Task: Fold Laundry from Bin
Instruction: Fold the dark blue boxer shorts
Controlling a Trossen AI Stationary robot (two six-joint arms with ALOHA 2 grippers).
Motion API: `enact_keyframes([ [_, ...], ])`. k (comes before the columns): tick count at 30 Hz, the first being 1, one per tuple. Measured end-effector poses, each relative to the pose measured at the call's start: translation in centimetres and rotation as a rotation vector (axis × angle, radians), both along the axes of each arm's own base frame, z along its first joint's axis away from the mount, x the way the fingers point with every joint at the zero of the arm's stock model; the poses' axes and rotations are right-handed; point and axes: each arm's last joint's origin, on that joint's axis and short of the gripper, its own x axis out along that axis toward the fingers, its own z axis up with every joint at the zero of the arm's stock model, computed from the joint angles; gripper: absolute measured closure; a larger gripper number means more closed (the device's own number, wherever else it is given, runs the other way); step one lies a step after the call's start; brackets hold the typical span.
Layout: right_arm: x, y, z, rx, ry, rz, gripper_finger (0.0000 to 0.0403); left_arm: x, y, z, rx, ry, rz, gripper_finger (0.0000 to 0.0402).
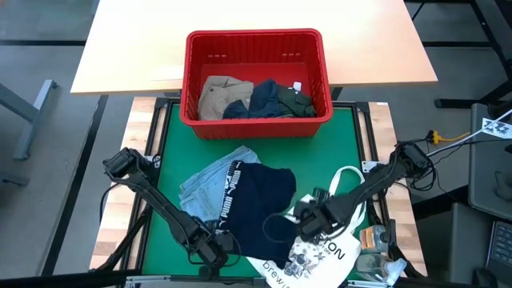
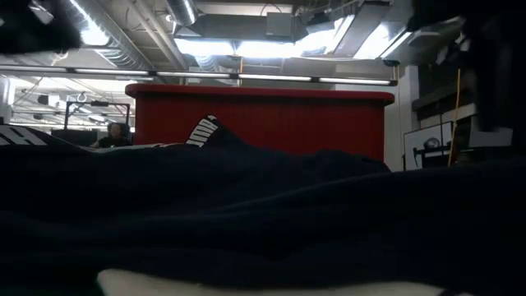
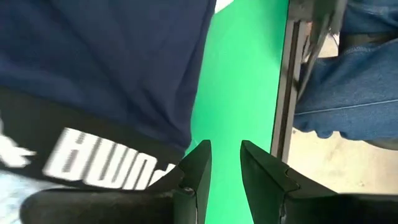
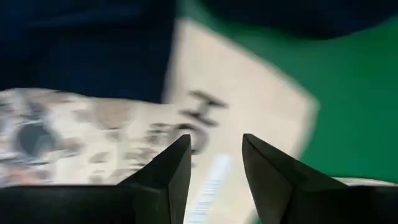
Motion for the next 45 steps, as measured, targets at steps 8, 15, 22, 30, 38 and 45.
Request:
enact_keyframes([
  [8,-0.9,-3.7,3.4,-0.116,-0.034,0.159,0.0258,2.6,2.2,3.9,0.053,-0.044,-0.093,0.032],
  [15,-4.2,-7.0,5.0,-0.175,-0.156,0.164,0.0258,5.7,8.5,5.3,0.121,-0.008,-0.14,0.032],
  [22,-6.8,-9.4,1.5,-0.044,-0.417,0.073,0.0258,5.1,16.6,6.2,0.164,0.127,-0.102,0.032],
  [30,-6.3,-11.1,-2.1,-0.003,-0.528,-0.036,0.0258,0.2,22.5,8.0,0.215,-0.022,0.138,0.032],
  [38,-5.1,-13.1,-3.3,-0.041,-0.515,-0.137,0.0258,-1.5,24.0,4.9,0.236,-0.126,0.383,0.032],
  [45,-4.5,-13.4,-3.7,-0.04,-0.521,-0.148,0.0258,-0.7,24.0,3.4,0.226,-0.239,0.413,0.032],
])
